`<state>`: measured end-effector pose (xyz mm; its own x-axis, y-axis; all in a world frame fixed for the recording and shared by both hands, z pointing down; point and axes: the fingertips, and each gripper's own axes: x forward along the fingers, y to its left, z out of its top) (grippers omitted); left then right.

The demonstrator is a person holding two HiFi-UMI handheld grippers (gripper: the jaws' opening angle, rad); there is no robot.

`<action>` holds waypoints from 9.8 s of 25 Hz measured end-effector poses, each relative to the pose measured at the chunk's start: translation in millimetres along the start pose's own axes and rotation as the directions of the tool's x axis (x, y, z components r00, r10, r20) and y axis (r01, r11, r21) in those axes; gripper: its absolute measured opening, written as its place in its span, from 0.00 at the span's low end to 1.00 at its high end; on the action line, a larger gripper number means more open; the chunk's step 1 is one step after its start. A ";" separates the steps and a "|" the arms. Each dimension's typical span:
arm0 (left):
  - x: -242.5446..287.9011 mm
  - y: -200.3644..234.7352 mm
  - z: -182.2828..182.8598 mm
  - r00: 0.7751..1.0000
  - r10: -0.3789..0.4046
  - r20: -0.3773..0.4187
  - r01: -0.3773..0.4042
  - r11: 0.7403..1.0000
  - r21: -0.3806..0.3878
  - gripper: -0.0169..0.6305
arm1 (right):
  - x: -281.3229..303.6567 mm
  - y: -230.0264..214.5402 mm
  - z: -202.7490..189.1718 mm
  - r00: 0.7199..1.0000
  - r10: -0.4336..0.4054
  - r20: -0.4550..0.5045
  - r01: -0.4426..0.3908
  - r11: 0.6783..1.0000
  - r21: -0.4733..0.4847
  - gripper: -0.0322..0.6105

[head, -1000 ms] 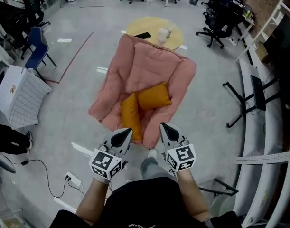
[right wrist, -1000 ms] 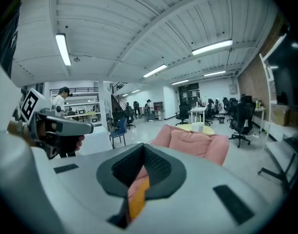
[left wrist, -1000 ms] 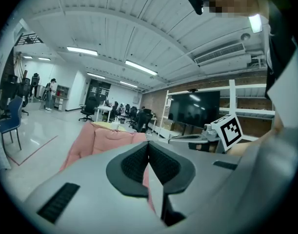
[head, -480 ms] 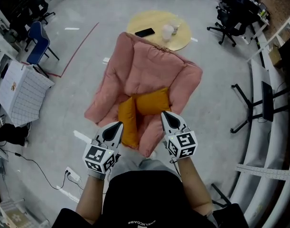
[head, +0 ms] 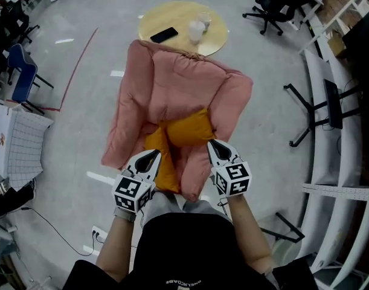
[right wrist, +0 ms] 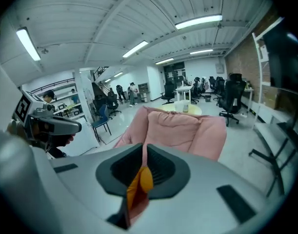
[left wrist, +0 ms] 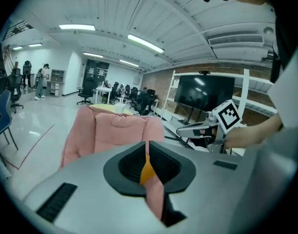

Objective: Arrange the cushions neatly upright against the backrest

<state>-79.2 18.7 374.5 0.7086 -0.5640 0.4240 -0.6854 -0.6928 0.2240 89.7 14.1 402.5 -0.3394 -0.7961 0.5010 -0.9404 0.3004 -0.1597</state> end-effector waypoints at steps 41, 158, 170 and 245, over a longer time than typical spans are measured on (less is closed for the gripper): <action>249.4 185.7 -314.0 0.793 -0.224 -0.566 0.244 0.969 -0.042 0.40 | 211.5 -118.1 -218.3 0.849 -0.116 -0.516 0.218 0.965 0.142 0.66; 75.9 184.7 -248.8 0.845 -0.057 -0.532 -0.028 0.988 -0.151 0.30 | 98.2 121.6 -327.0 0.527 0.293 -0.798 -0.234 0.952 0.195 0.27; 110.9 197.7 -130.9 0.946 0.046 -0.322 -0.133 0.958 -0.252 0.30 | 124.7 19.2 -182.5 0.581 0.149 -0.800 -0.342 0.937 -0.075 0.28; 281.6 287.7 -147.7 0.841 0.083 -0.534 -0.207 0.962 -0.177 0.29 | 262.9 -140.8 -167.8 0.870 0.163 -0.465 0.138 0.825 0.548 0.39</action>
<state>-101.6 -273.1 688.0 0.4501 -0.2920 0.8439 -0.8360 -0.4698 0.2834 136.8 -149.4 699.5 -0.4376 -0.3993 0.8056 -0.8357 -0.1499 -0.5283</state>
